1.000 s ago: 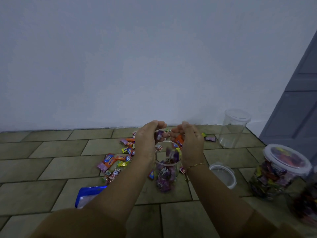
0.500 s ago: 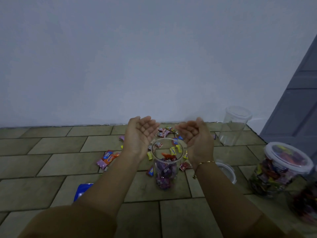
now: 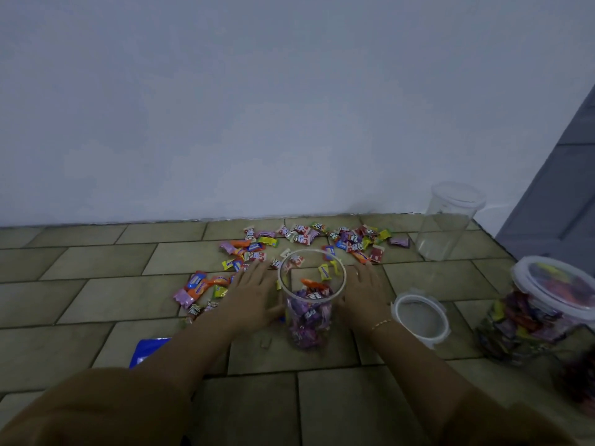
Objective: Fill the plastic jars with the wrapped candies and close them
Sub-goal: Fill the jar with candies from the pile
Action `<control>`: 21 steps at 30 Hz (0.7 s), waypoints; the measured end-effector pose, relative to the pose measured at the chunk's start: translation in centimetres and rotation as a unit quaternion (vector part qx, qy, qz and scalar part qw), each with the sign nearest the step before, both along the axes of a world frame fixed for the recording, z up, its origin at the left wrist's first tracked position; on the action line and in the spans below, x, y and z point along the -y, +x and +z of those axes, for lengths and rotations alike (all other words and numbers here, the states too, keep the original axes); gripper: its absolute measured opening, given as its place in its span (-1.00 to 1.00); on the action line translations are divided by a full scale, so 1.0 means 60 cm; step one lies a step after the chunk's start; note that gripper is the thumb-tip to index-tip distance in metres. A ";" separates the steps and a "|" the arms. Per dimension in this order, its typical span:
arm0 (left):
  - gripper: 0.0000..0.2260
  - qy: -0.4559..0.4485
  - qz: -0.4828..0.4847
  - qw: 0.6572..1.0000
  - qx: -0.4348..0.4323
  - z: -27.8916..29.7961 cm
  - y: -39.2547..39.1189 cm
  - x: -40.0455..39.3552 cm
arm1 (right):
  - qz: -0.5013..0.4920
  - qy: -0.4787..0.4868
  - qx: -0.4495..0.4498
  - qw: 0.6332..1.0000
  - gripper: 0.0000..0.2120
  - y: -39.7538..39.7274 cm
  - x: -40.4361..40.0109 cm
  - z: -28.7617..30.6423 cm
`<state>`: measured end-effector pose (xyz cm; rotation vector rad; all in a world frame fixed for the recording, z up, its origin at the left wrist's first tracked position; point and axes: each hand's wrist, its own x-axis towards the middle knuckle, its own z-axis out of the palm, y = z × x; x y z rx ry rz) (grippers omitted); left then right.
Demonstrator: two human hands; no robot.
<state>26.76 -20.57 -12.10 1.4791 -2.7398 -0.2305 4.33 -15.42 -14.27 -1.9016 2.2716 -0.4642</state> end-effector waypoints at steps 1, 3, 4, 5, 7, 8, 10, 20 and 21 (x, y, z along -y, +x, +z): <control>-0.29 -0.012 -0.006 1.000 0.023 0.002 -0.002 0.002 | 0.003 0.017 -0.023 1.000 -0.35 0.001 0.004 -0.004; -0.29 -0.025 -0.011 0.998 0.053 0.006 -0.007 0.006 | 0.009 0.029 -0.032 0.999 -0.31 -0.002 0.016 -0.013; -0.30 -0.027 -0.014 0.998 0.061 0.008 -0.010 0.008 | 0.003 0.038 -0.020 0.999 -0.29 -0.002 0.017 -0.010; -0.31 -0.030 -0.016 0.997 0.064 0.009 -0.013 0.010 | -0.002 0.047 -0.010 0.999 -0.29 0.000 0.017 -0.004; -0.32 -0.032 -0.019 0.997 0.063 0.006 -0.021 0.019 | 0.007 0.056 -0.020 0.998 -0.28 0.004 0.018 0.005; -0.32 -0.033 -0.020 0.997 0.060 0.003 -0.025 0.026 | 0.014 0.043 -0.025 0.999 -0.21 0.006 0.021 0.005; -0.33 -0.030 -0.023 0.998 0.046 -0.006 -0.034 0.044 | 0.022 0.004 -0.032 0.999 0.01 0.007 0.040 -0.001; -0.31 0.025 -0.047 0.999 -0.013 -0.041 -0.082 0.100 | 0.070 0.022 -0.004 0.997 -0.07 -0.001 0.119 -0.019; -0.36 0.033 -0.046 0.998 -0.013 -0.039 -0.085 0.102 | 0.083 0.027 -0.010 0.996 -0.16 -0.003 0.125 -0.019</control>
